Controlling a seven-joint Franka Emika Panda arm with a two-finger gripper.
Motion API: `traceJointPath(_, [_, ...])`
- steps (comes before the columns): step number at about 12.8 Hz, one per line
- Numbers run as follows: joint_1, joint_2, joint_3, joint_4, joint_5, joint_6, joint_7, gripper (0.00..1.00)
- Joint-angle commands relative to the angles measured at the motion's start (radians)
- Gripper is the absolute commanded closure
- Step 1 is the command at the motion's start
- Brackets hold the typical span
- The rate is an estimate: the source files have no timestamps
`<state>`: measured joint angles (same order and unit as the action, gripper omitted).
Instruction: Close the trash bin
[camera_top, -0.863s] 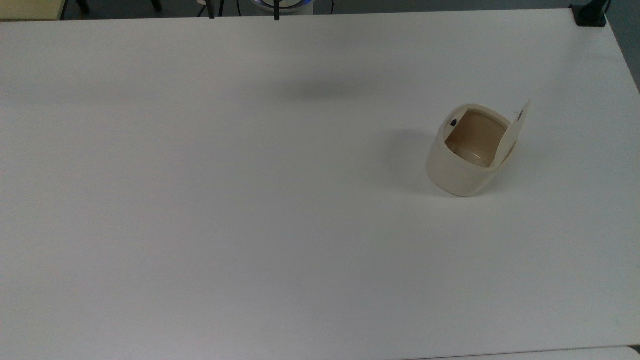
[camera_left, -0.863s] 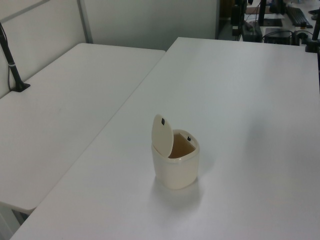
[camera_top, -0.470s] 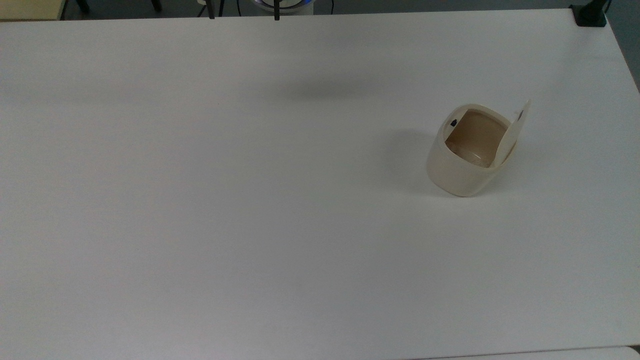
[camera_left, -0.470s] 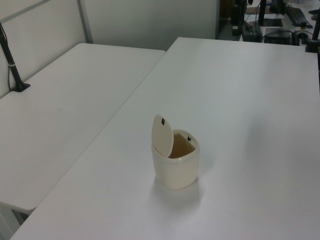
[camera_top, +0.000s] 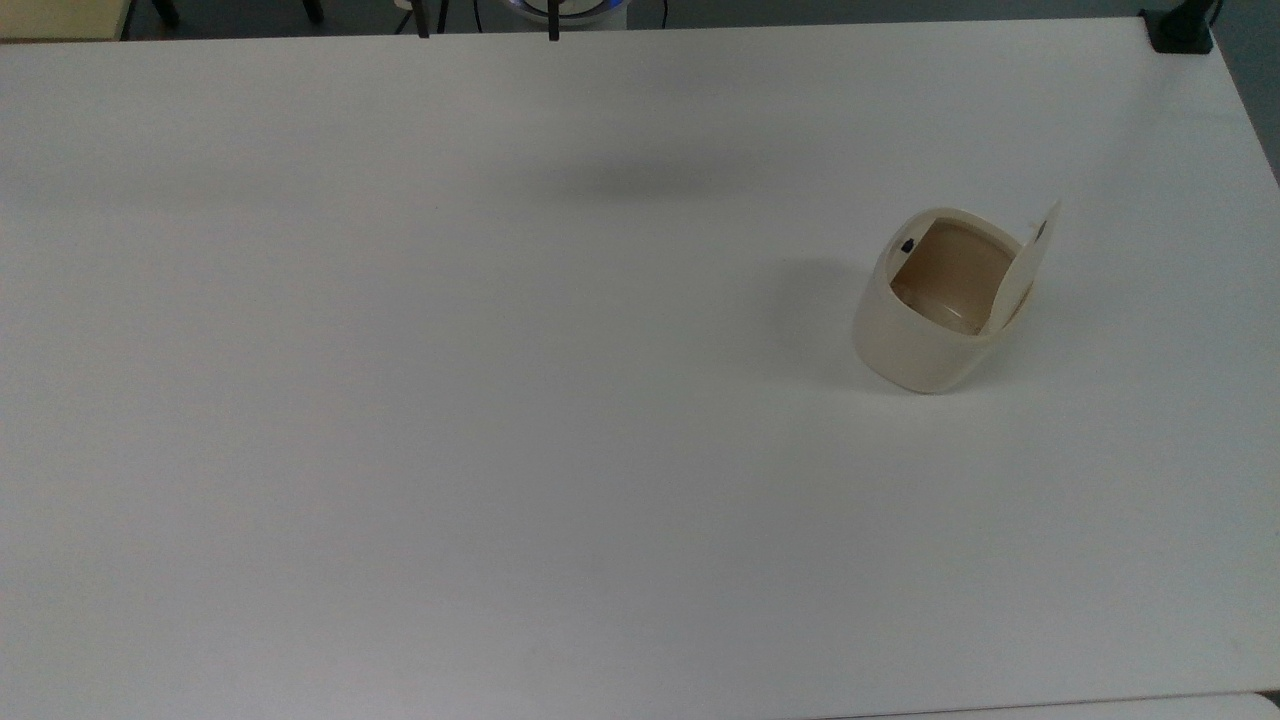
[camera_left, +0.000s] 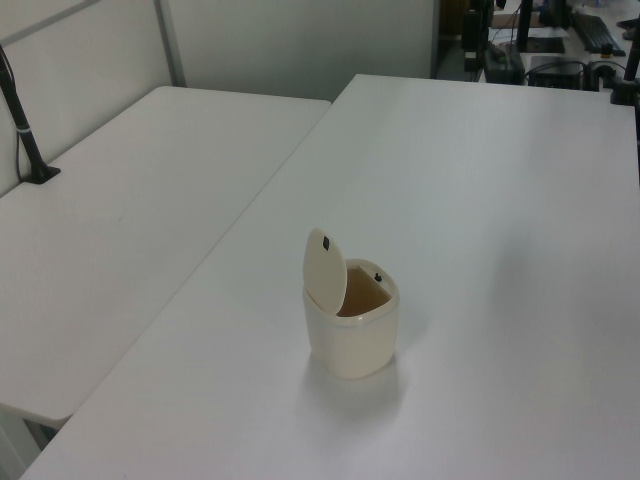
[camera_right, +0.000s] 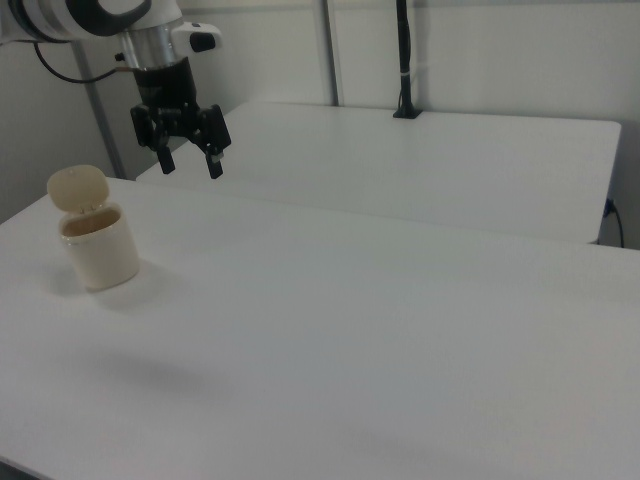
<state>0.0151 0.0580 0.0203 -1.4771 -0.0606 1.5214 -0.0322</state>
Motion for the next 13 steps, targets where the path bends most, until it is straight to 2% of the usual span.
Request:
traceJointPath(1, [0.003,-0.023,-0.002,-0.022,0.001,0.008,-0.005,0.50])
traceJointPath(3, [0.003,-0.023,-0.002,-0.022,0.001,0.006,-0.009,0.80])
traceJointPath(5, [0.005,-0.020,-0.002,-0.022,-0.007,0.006,-0.014,0.98])
traceJointPath(10, [0.011,-0.007,0.003,-0.022,0.010,0.020,-0.083,1.00])
traceJointPath(13, [0.017,0.012,0.015,-0.022,0.054,0.121,-0.124,1.00])
